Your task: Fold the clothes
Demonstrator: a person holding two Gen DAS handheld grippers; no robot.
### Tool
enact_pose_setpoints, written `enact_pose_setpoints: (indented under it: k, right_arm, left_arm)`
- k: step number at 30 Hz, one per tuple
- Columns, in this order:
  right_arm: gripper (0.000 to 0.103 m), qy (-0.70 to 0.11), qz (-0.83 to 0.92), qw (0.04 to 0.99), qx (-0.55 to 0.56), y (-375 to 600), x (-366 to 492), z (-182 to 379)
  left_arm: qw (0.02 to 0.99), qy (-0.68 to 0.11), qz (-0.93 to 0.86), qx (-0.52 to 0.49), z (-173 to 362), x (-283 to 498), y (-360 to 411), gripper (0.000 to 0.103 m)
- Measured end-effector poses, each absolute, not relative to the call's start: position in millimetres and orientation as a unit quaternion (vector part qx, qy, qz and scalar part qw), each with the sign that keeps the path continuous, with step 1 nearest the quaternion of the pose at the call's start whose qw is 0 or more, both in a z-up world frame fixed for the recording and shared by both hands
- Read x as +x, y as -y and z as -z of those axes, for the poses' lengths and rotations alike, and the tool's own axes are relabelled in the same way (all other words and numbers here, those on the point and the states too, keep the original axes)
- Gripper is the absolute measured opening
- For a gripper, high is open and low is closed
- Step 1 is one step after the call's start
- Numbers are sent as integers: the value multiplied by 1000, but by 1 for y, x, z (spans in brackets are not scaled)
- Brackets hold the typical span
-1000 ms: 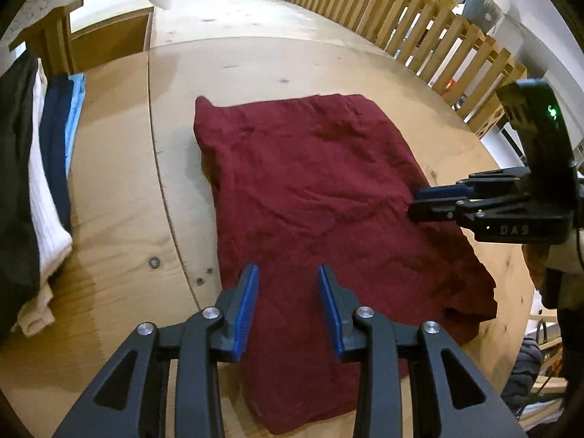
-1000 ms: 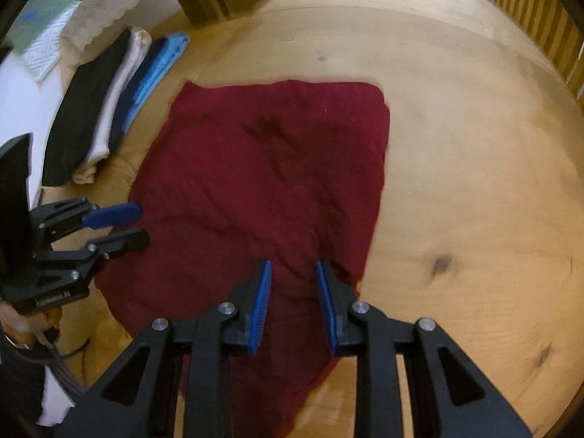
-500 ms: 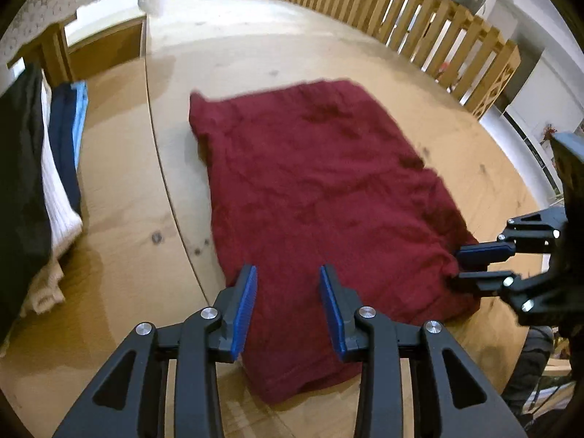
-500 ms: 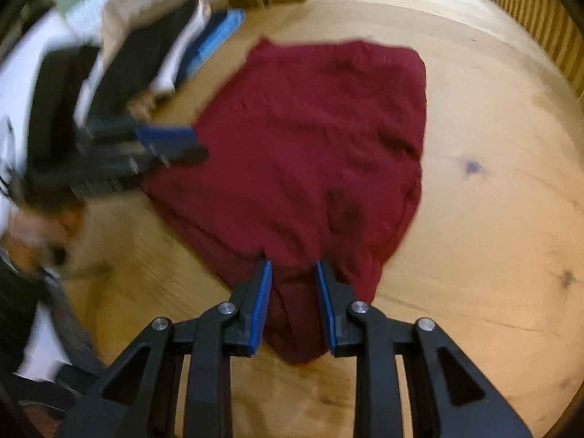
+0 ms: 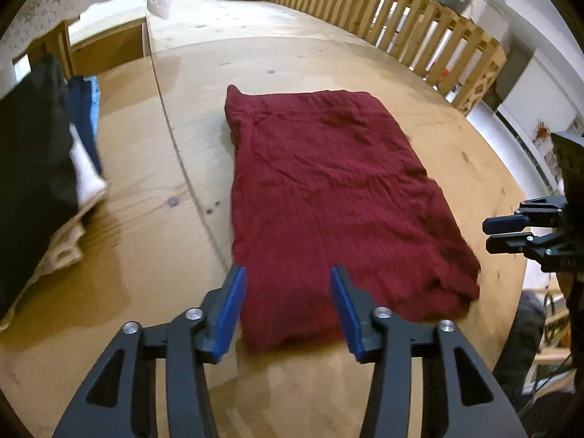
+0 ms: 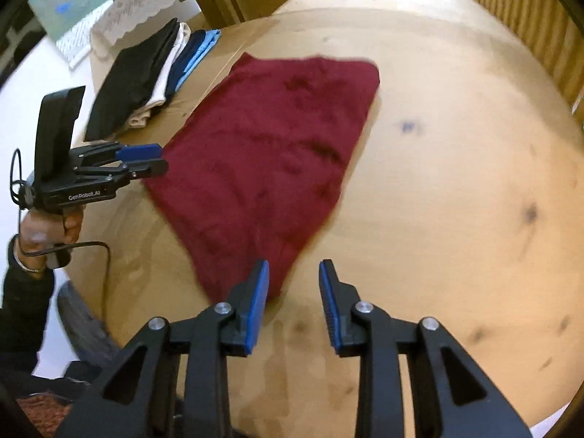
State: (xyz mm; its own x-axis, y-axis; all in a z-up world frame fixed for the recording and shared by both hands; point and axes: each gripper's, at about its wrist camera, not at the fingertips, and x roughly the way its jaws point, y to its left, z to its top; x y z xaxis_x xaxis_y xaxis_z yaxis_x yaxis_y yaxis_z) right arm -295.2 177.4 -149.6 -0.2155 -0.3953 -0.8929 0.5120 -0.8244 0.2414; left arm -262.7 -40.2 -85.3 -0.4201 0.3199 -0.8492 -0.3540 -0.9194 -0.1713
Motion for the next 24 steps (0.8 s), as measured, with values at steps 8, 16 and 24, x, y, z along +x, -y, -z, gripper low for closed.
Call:
enact_pose_setpoints:
  k: [8,16,24]
  right_arm:
    - [45,-85,812,254,519,-180,-270,147]
    - [46,-80,812,218,536,-179,-271,157]
    - [46,-102,823,222,513,-168,-268,155]
  left_arm:
    - [230,-134,-818,-510,93,-246,42,50]
    - [244,-75,-808,-531,106,-265,38,54]
    - [253,-115,-807,-521,110,-260,18,52]
